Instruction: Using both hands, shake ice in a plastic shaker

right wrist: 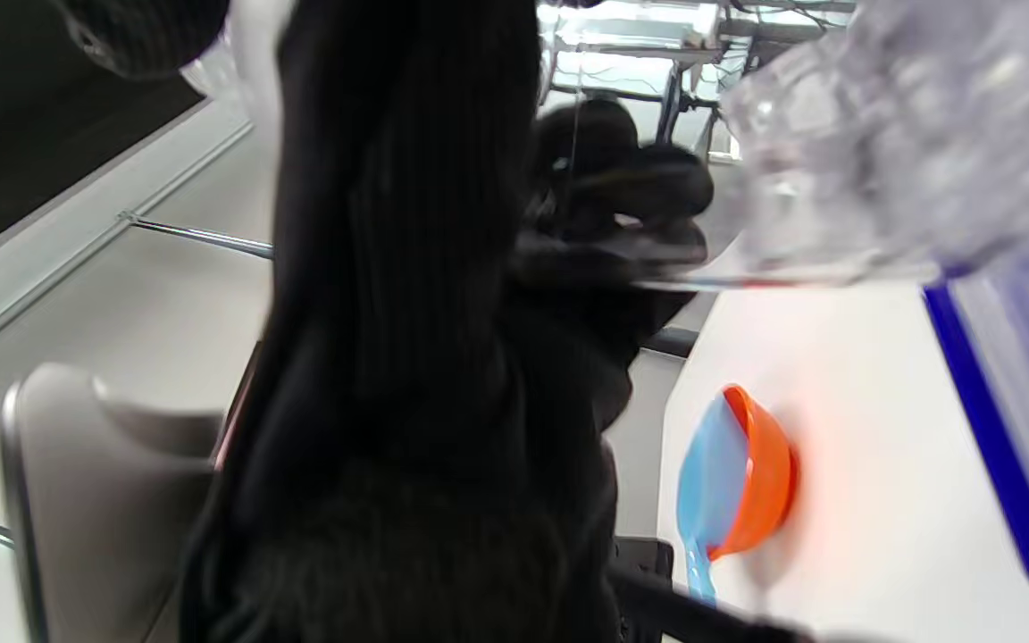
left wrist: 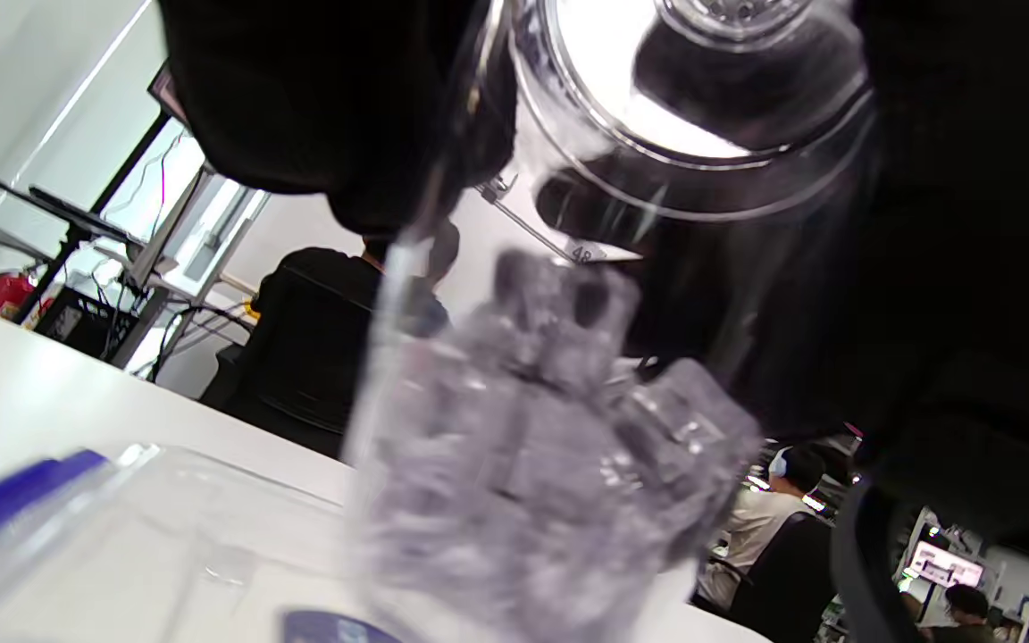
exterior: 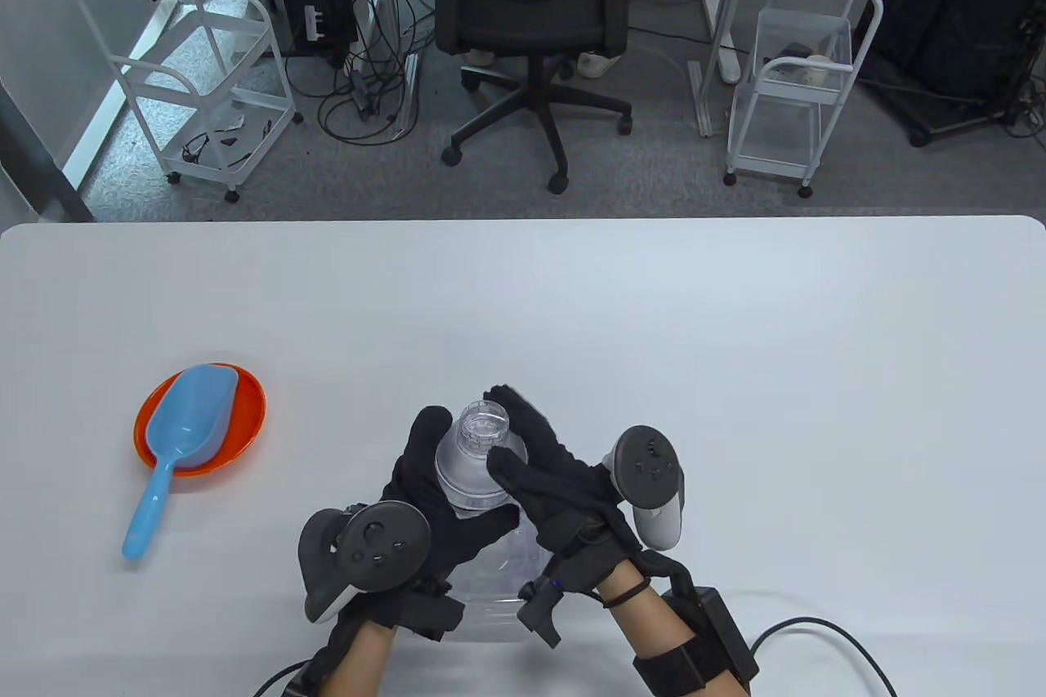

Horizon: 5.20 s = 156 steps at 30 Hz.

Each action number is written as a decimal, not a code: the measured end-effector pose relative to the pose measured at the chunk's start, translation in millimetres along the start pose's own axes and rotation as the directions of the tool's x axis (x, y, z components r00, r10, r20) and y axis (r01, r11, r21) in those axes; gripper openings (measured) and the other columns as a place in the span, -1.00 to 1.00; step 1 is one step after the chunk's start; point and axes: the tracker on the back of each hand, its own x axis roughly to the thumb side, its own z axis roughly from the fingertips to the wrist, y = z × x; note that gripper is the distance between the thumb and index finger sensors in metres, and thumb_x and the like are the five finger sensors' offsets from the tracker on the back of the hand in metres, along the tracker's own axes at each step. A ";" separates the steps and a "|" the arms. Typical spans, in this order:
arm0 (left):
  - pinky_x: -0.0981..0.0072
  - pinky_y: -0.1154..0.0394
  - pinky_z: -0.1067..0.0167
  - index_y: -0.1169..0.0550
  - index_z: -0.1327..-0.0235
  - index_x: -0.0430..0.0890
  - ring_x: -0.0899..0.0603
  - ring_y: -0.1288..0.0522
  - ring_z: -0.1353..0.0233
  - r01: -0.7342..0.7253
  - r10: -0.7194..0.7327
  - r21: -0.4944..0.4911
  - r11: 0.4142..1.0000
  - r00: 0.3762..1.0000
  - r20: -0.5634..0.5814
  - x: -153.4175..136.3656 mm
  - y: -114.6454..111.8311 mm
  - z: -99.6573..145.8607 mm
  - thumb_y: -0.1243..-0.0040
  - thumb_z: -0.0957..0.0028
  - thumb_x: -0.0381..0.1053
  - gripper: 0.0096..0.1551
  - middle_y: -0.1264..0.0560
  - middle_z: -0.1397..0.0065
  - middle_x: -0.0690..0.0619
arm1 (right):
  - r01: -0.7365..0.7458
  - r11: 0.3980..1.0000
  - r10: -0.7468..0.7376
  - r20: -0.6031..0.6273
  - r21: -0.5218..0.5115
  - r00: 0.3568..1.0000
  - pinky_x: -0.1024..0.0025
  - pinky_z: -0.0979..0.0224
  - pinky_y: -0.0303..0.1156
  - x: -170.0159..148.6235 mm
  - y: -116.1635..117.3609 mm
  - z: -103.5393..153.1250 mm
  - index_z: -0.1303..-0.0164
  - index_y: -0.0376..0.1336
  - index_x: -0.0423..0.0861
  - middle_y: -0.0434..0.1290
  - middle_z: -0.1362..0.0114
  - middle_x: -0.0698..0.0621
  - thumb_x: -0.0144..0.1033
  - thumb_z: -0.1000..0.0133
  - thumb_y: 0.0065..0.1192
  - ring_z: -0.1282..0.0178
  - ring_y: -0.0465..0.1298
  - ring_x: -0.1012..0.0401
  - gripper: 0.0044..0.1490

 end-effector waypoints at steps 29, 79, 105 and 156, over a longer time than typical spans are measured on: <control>-0.23 -0.44 -0.42 0.47 -0.43 0.04 -0.44 -0.39 -0.52 -0.267 0.271 -0.046 0.962 0.953 0.135 6.1 -2.8 -48.6 -0.27 0.02 0.45 0.43 -0.12 -0.63 -0.36 | 0.057 0.997 -0.053 0.100 -0.046 0.994 -0.56 -0.29 0.11 10.4 -31.1 -14.4 -0.70 -0.37 0.06 -0.15 -0.71 -0.38 0.38 -0.12 0.05 -0.60 0.03 -0.37 0.18; 0.11 -0.49 -0.51 0.50 -0.40 -0.07 -0.28 -0.39 -0.63 0.068 -0.349 0.551 0.831 0.836 0.423 86.1 67.9 -5.3 -0.05 0.09 0.51 0.40 -0.08 -0.73 -0.19 | -0.529 0.727 0.685 0.513 -0.438 0.517 -0.44 -0.59 0.04 131.3 2.6 41.7 -0.50 -0.70 0.10 -0.32 -0.78 -0.20 0.37 -0.09 -0.09 -0.77 -0.11 -0.30 0.26; 0.06 -0.52 -0.46 0.46 -0.42 -0.10 -0.32 -0.42 -0.61 0.069 -0.195 0.345 0.936 0.918 0.345 63.0 54.7 -23.6 -0.12 0.07 0.49 0.40 -0.12 -0.73 -0.23 | -0.581 0.729 0.684 0.352 -0.363 0.639 -0.36 -0.55 0.14 103.1 -3.9 21.5 -0.55 -0.67 -0.01 -0.26 -0.78 -0.28 0.32 -0.14 -0.13 -0.73 -0.02 -0.35 0.23; 0.24 -0.52 -0.50 0.51 -0.38 -0.26 -0.23 -0.40 -0.61 0.174 -0.553 0.755 0.632 0.784 0.282 104.9 65.8 10.7 0.04 0.04 0.55 0.44 -0.04 -0.71 -0.22 | -0.570 0.647 0.759 0.501 -0.507 0.415 -0.40 -0.58 0.10 149.0 7.9 56.5 -0.52 -0.68 0.04 -0.35 -0.79 -0.23 0.28 -0.11 -0.04 -0.76 -0.12 -0.35 0.26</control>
